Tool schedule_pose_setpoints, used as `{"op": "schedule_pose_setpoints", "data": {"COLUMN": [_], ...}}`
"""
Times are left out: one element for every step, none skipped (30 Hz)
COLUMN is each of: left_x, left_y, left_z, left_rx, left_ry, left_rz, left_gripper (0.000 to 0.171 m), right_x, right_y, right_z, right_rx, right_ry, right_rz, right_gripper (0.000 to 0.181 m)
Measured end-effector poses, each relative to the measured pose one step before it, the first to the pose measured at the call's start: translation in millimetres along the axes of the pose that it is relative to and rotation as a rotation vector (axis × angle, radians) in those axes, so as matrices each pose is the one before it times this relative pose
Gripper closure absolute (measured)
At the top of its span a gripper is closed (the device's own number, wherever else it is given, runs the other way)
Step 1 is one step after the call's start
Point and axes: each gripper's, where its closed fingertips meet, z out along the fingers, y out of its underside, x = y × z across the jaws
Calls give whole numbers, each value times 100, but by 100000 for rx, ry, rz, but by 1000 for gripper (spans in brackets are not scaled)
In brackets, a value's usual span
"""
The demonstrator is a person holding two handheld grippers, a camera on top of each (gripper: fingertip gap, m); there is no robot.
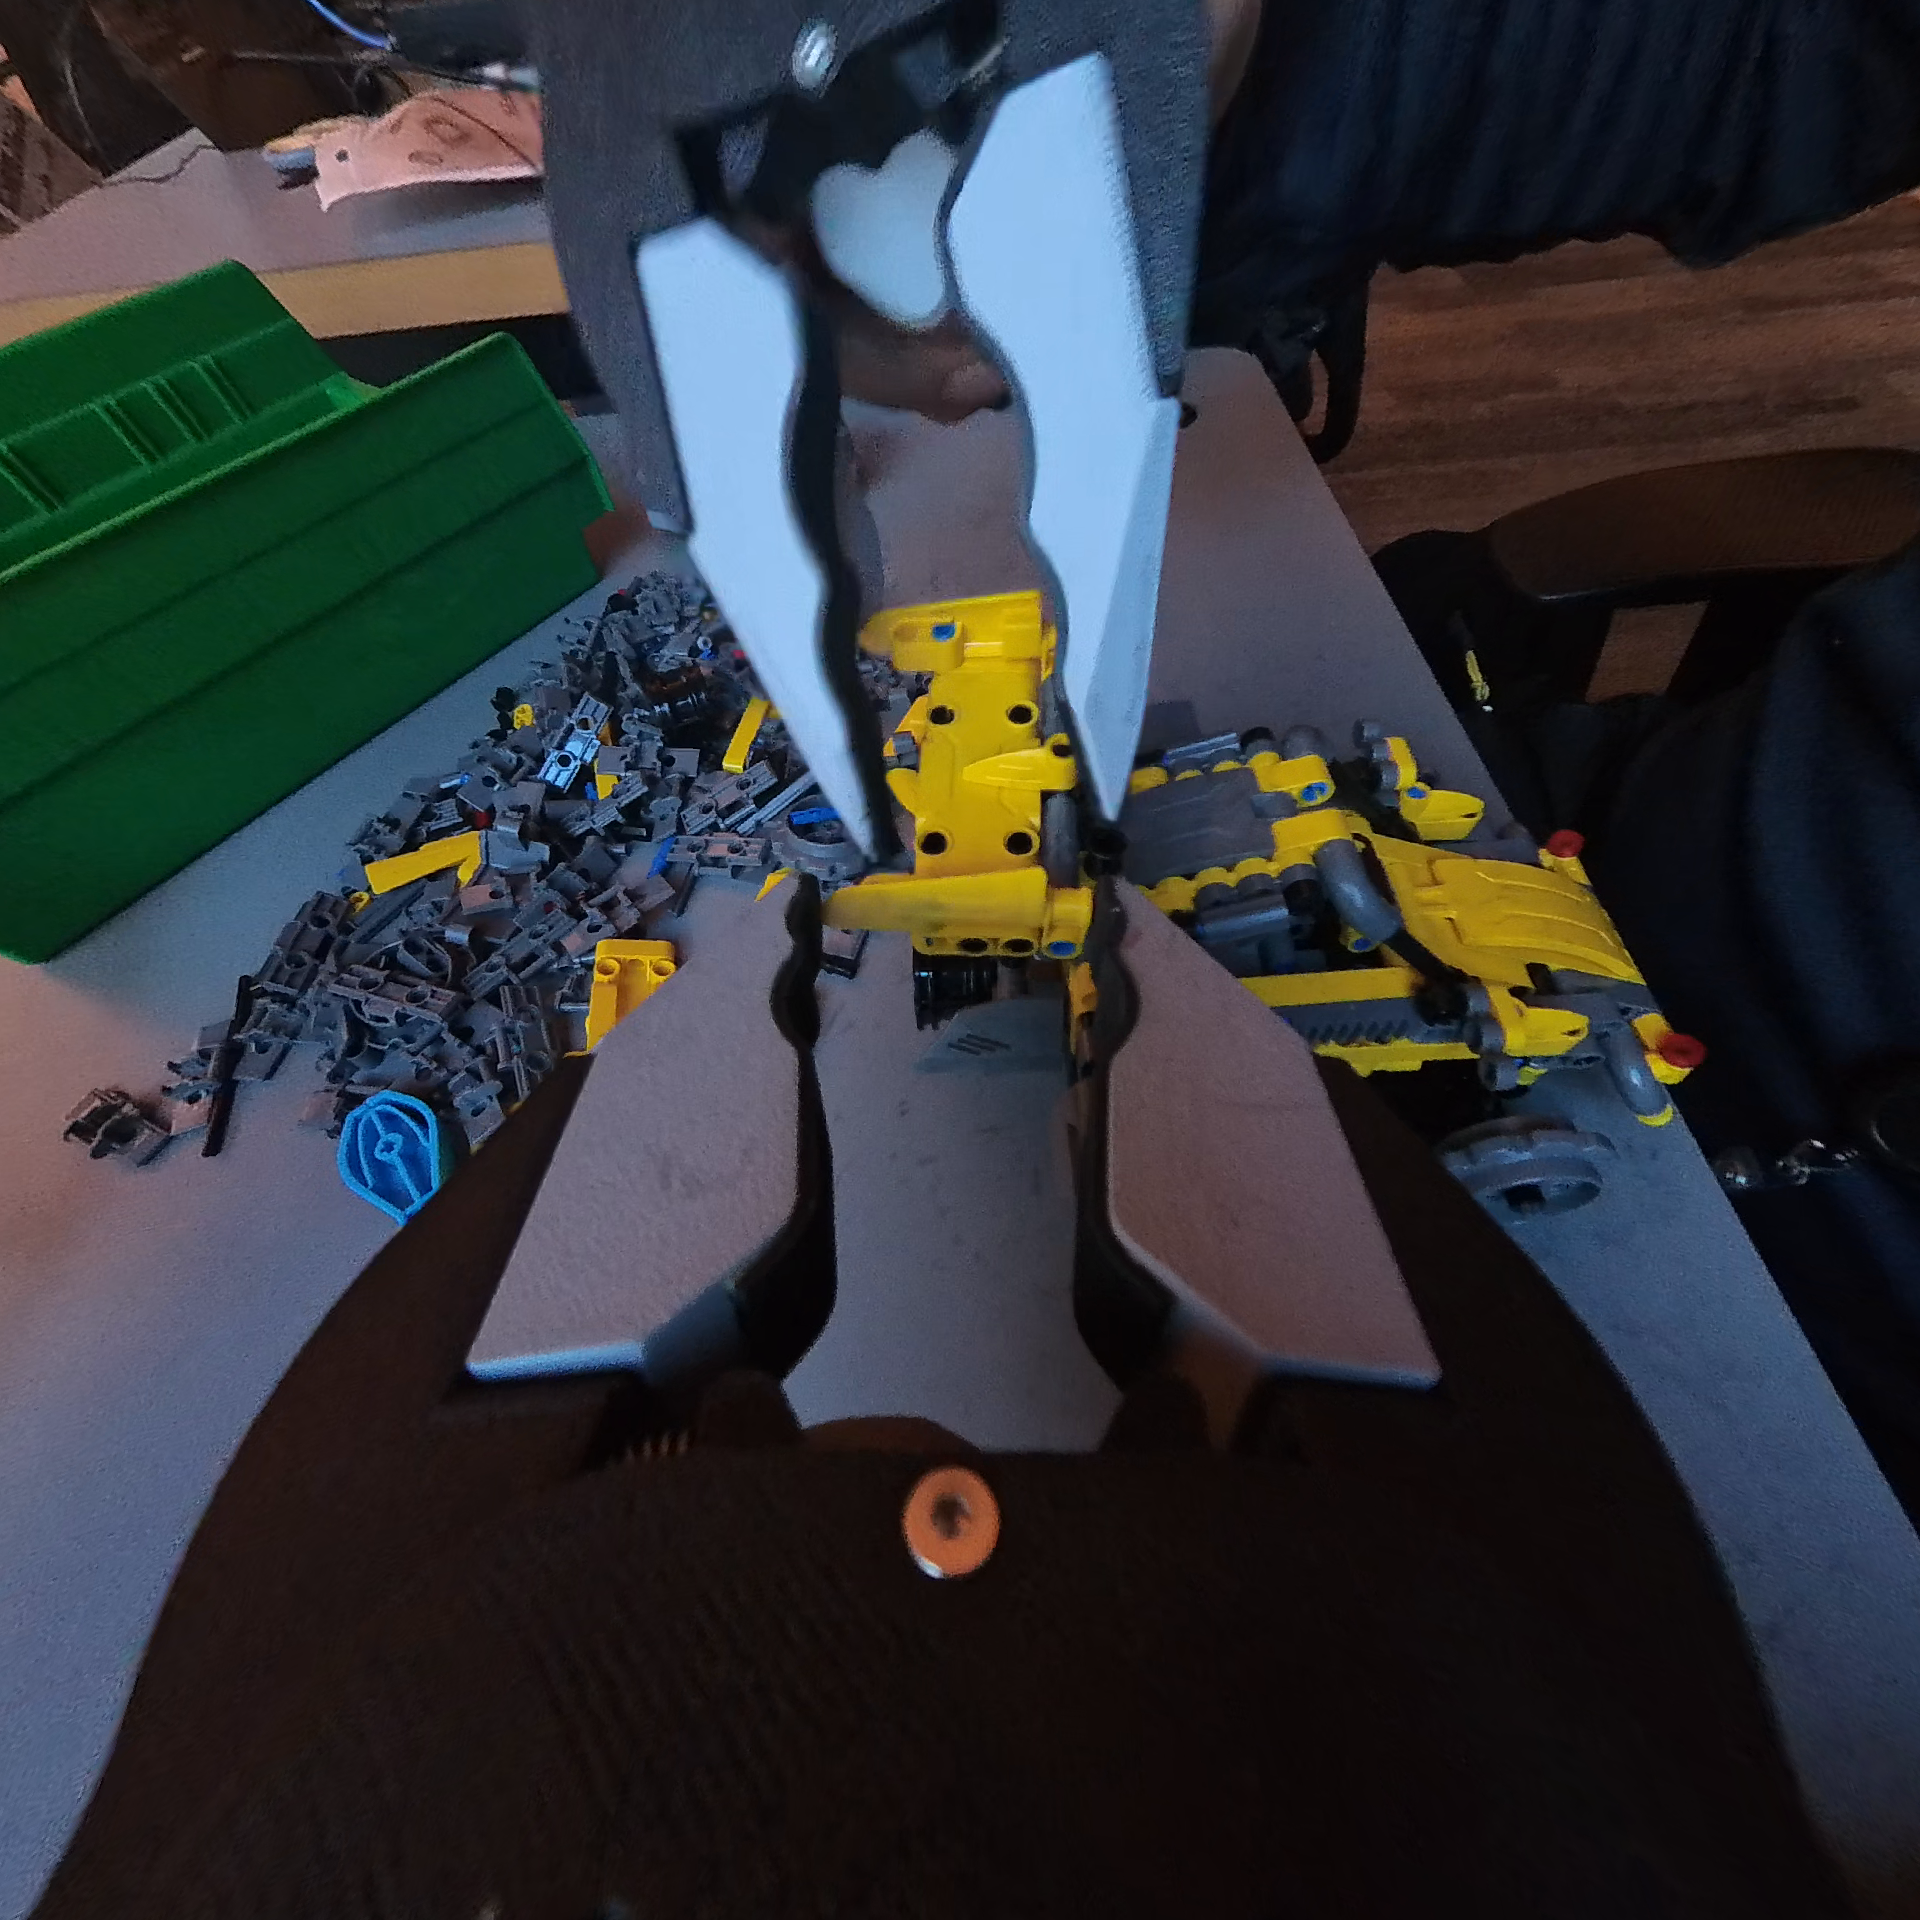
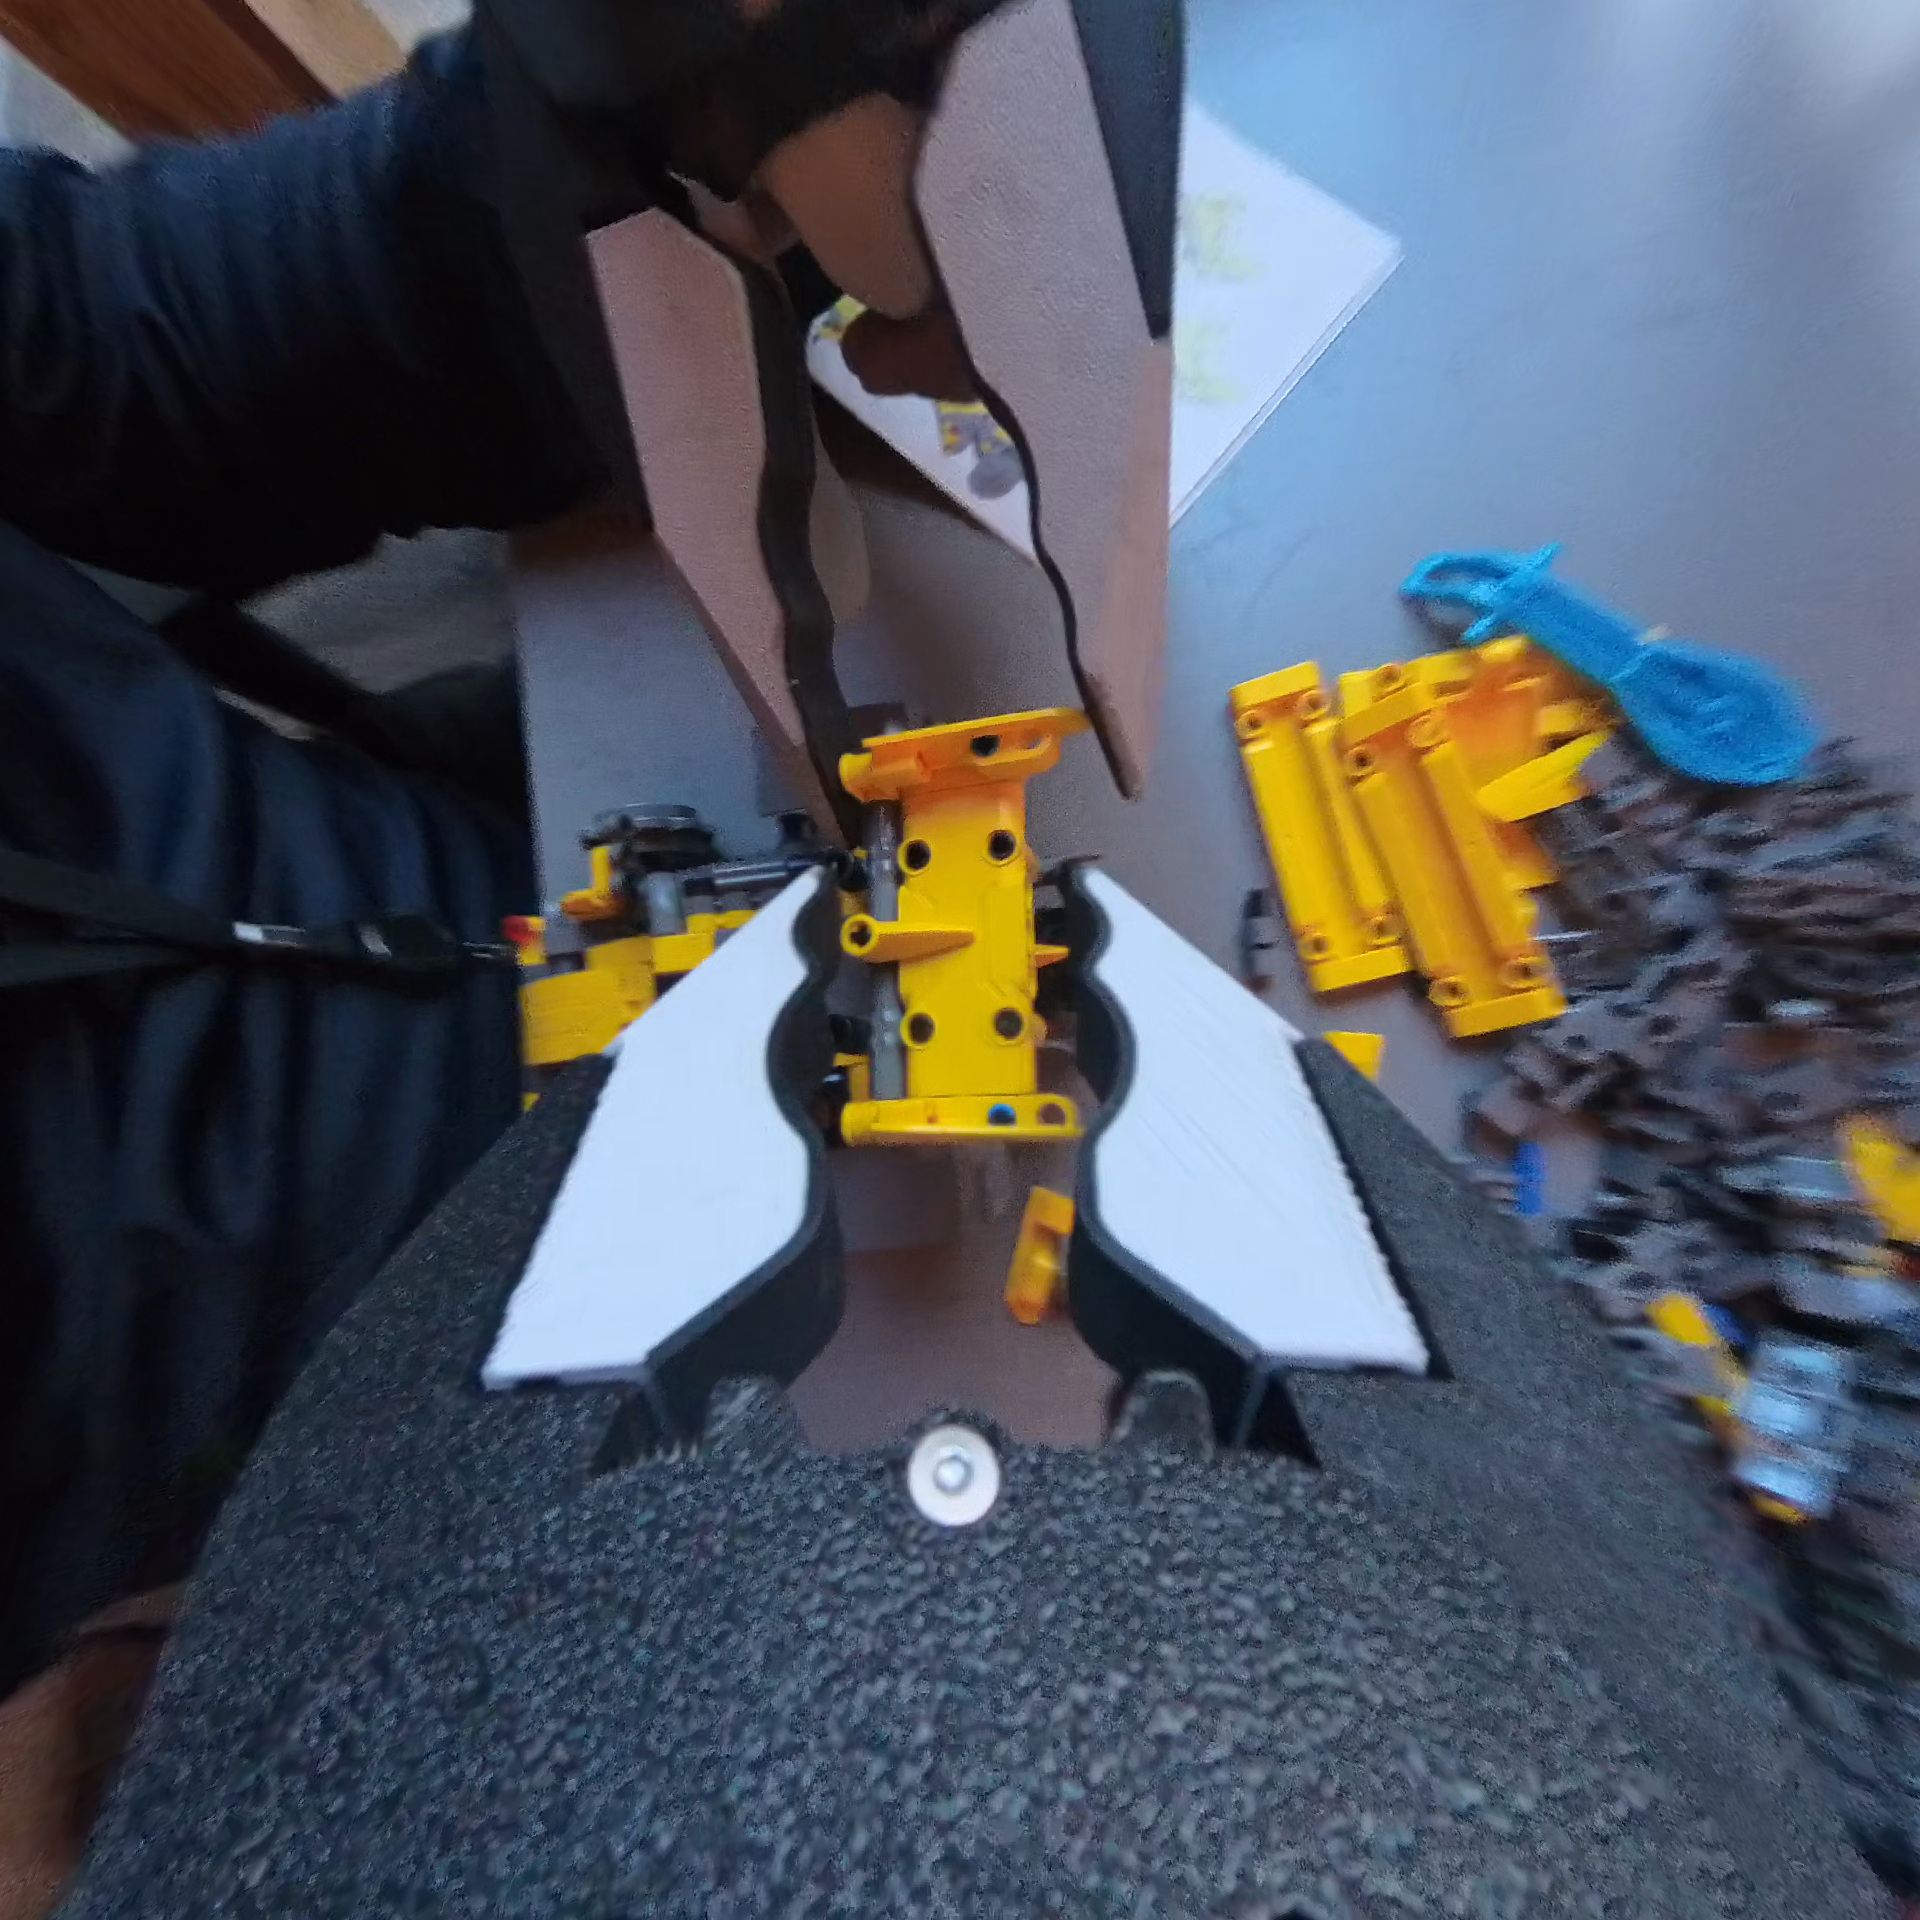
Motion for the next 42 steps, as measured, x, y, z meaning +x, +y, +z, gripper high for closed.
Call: {"op": "schedule_pose_setpoints", "data": {"left_x": [62, 13, 7, 20, 8, 1, 12, -6, 5, -3, -68, 21, -21, -37, -13, 10, -11, -3, -22, -5, 0, -82, -52, 65, 86, 12, 15, 25, 7, 18, 0, -2, 4, -8, -23, -7, -5, -15, -36, -12, 34, 66], "left_y": [-46, 32, -65, -47, -24, -14, -11, -10, -17, -23, 26, -36, 9, -13, 4, -12, 30, 5, 23, 3, -25, 129, 47, -65, -57, -13, -49, -35, -28, -11, -2, -1, 0, 5, 15, 5, 2, 20, 3, -4, -45, -17], "left_z": [21, 70, 44, 26, 38, 20, 23, 11, 8, 12, -2, -11, 18, 32, 28, 21, 21, 5, 2, 11, 37, 73, 33, -10, -8, 16, 21, 41, 28, 3, 17, 19, 21, 15, 14, 10, -3, 10, -7, 10, 5, -11], "left_rx": [231, -433, 1, -98, -62, 40, 108, 40, 6, -74, -366, 63, -157, -101, -210, -158, -252, -53, -294, -51, -24, -1036, -411, 359, 238, -50, 11, -16, -109, -142, -74, -63, -77, -83, -183, -201, -332, -503, -429, -379, -310, -573], "left_ry": [363, -275, -76, -16, -108, -41, 22, -62, -107, -211, -607, 42, -204, -267, 70, 169, -64, 41, 0, 87, -5, -764, -506, -24, -55, -401, -104, -129, -164, 5, -117, -21, 49, 46, -97, -115, -186, -440, -709, -655, -435, -460], "left_rz": [-127, 318, -10, 19, 175, -21, -209, -3, 59, 177, 178, -112, -118, -251, -502, -370, -234, -286, -463, -432, -255, 36, 334, 988, 987, 643, 171, 227, 80, -9, 28, -192, -282, -287, -180, -142, -147, 216, 641, 768, 682, 805], "left_gripper": [123, 122, 122, 122, 122, 122, 122, 122, 123, 122, 122, 122, 122, 122, 122, 122, 122, 122, 122, 122, 122, 122, 122, 122, 122, 122, 122, 122, 122, 122, 122, 122, 122, 122, 122, 122, 123, 122, 123, 123, 123, 123], "right_x": [-265, -142, -548, -571, -559, -495, -217, 119, 101, 298, 82, -407, -147, 10, -5, -37, -35, -9, 88, 170, 217, 107, 55, -12, -85, -17, -22, -5, -7, -10, -33, -31, -37, -16, -6, -16, -4, 19, 25, 4, -46, -49], "right_y": [-335, -295, -366, -388, -283, -34, 147, 273, 415, 363, 138, -98, 19, 99, 65, 52, 78, -34, -29, 9, 154, 336, 39, 7, -33, 31, 55, 75, 47, -9, 15, 56, 30, -5, 0, -12, -22, 1, 13, 27, 16, -21], "right_z": [-472, -454, -401, -227, -62, 118, 228, 279, 317, 284, 192, 24, 41, 40, -3, 4, 47, 30, 18, 10, 100, 230, 84, -36, -59, -16, -30, -74, -92, -70, -49, -26, -14, -1, 19, 6, -20, 17, 28, 29, -23, -28], "right_rx": [1299, 796, 1245, 916, -19, -1689, -2884, -3527, -4221, -3598, -1899, -448, -1135, -1581, -1652, -1879, -2227, -1690, -1402, -1255, -1569, -2240, -161, -49, -95, -546, -485, -625, -228, 499, 593, 168, 111, -97, -364, -595, -795, -926, -867, -846, -691, -382], "right_ry": [5826, 6377, 2517, 800, -251, -514, 808, 2517, 1978, 3134, 1534, -1993, -82, 1180, 1102, 951, 1064, 1030, 1179, 1141, 1491, 1069, 1365, 1045, 605, 1225, 1421, 1154, 782, 323, 19, 350, 857, 1221, 1206, 1187, 1583, 2269, 2606, 2512, 2034, 1348], "right_rz": [-8879, -7940, -5580, -3124, -2090, -1872, -1828, -1704, -1734, -1764, -1325, -595, -1021, -1461, -1171, -1216, -1685, -1722, -1209, -787, -740, -909, -1202, -1166, -577, -352, -820, -676, 69, 607, 472, -286, -1180, -1538, -1415, -1471, -1931, -2373, -2235, -1936, -1889, -994], "right_gripper": [152, 162, 178, 181, 181, 181, 178, 174, 169, 169, 170, 180, 181, 181, 181, 181, 178, 176, 177, 179, 173, 168, 168, 169, 169, 169, 169, 169, 170, 171, 172, 172, 173, 174, 175, 176, 176, 177, 177, 176, 177, 177]}}
